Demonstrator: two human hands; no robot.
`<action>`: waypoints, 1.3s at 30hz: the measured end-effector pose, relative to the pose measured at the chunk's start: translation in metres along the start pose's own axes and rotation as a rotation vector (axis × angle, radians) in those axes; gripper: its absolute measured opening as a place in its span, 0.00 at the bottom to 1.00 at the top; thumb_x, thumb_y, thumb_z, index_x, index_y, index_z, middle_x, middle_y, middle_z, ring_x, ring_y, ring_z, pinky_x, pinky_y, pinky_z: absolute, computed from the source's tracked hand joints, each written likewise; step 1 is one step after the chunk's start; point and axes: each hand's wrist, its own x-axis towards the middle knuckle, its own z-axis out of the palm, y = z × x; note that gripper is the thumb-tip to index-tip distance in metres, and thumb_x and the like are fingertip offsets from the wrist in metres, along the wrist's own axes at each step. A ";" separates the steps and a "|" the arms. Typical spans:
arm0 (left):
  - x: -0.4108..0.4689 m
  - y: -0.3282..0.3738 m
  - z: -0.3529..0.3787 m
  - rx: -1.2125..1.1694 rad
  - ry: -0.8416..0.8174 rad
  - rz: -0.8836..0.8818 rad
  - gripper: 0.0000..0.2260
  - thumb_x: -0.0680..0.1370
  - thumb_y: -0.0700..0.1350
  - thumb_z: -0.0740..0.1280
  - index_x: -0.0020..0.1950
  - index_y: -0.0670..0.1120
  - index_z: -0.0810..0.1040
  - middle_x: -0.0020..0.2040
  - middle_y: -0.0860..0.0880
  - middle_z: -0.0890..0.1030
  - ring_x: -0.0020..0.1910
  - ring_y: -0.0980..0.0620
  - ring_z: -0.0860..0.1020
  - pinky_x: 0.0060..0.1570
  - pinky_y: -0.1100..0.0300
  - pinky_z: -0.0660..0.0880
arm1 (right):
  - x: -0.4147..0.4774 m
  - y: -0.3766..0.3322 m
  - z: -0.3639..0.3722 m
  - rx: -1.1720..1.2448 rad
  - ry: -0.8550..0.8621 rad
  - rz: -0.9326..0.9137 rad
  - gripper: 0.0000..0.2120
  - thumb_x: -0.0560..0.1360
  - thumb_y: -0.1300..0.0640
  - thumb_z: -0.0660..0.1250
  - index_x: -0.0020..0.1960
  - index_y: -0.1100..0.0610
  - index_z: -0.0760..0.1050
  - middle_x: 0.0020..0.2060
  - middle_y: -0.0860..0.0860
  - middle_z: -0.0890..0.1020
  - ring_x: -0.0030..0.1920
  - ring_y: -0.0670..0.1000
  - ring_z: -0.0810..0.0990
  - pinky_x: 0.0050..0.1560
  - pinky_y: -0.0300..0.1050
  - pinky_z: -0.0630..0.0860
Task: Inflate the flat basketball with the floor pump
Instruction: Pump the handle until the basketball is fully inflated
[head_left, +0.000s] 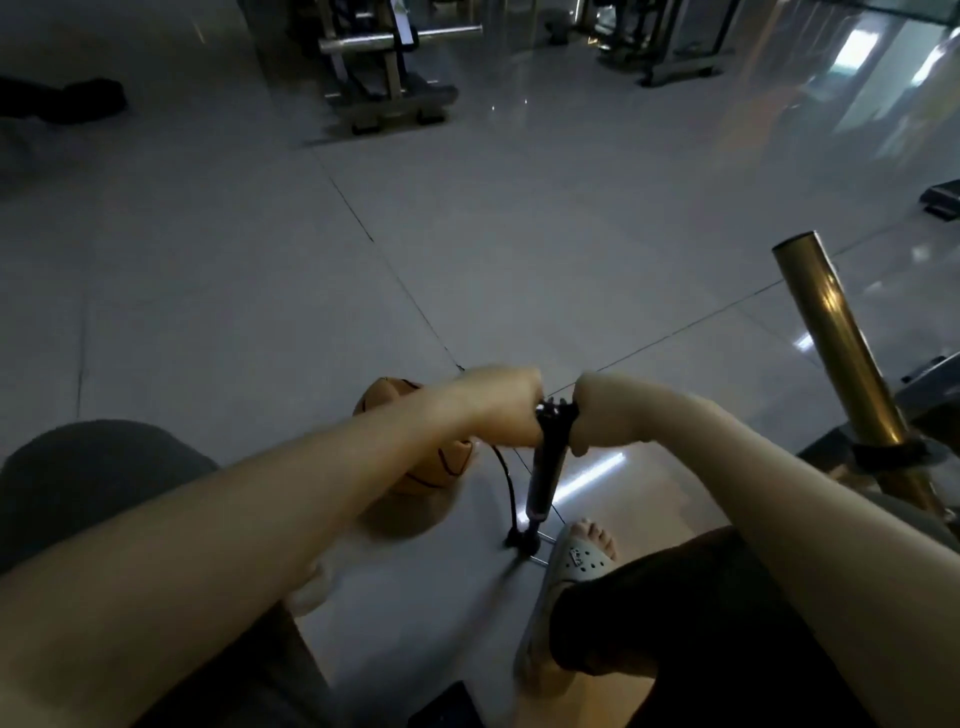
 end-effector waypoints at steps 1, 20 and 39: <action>-0.003 0.004 -0.017 -0.009 0.017 -0.005 0.06 0.74 0.43 0.69 0.37 0.48 0.76 0.30 0.49 0.75 0.28 0.51 0.73 0.30 0.59 0.69 | -0.006 -0.001 -0.016 0.024 0.009 -0.003 0.10 0.68 0.58 0.73 0.34 0.58 0.73 0.30 0.53 0.76 0.31 0.53 0.73 0.33 0.43 0.71; 0.035 -0.009 0.110 0.051 -0.044 -0.062 0.02 0.76 0.43 0.65 0.47 0.47 0.74 0.45 0.45 0.80 0.44 0.43 0.80 0.39 0.56 0.75 | 0.057 0.009 0.100 -0.236 -0.201 0.088 0.06 0.75 0.57 0.63 0.40 0.56 0.70 0.35 0.50 0.73 0.41 0.53 0.76 0.44 0.45 0.73; 0.038 -0.011 0.070 0.129 -0.064 0.002 0.06 0.73 0.41 0.64 0.37 0.48 0.72 0.33 0.49 0.74 0.31 0.48 0.74 0.29 0.59 0.68 | 0.036 -0.002 0.058 -0.214 -0.303 0.077 0.11 0.75 0.64 0.61 0.35 0.58 0.70 0.30 0.52 0.72 0.30 0.50 0.70 0.37 0.41 0.71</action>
